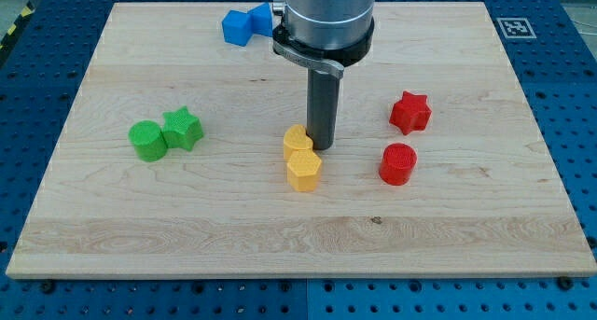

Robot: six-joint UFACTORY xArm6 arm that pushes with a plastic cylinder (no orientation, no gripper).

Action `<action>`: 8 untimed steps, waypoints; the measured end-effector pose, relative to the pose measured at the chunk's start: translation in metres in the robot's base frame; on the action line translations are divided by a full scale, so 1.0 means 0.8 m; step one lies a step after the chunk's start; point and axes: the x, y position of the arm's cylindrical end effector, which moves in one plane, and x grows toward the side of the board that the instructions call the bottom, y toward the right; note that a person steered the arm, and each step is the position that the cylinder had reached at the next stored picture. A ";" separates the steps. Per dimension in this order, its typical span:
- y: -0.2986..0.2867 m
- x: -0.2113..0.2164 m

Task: Slide the red star into the red circle

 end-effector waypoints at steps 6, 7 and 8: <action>0.150 -0.141; 0.152 -0.102; 0.154 -0.076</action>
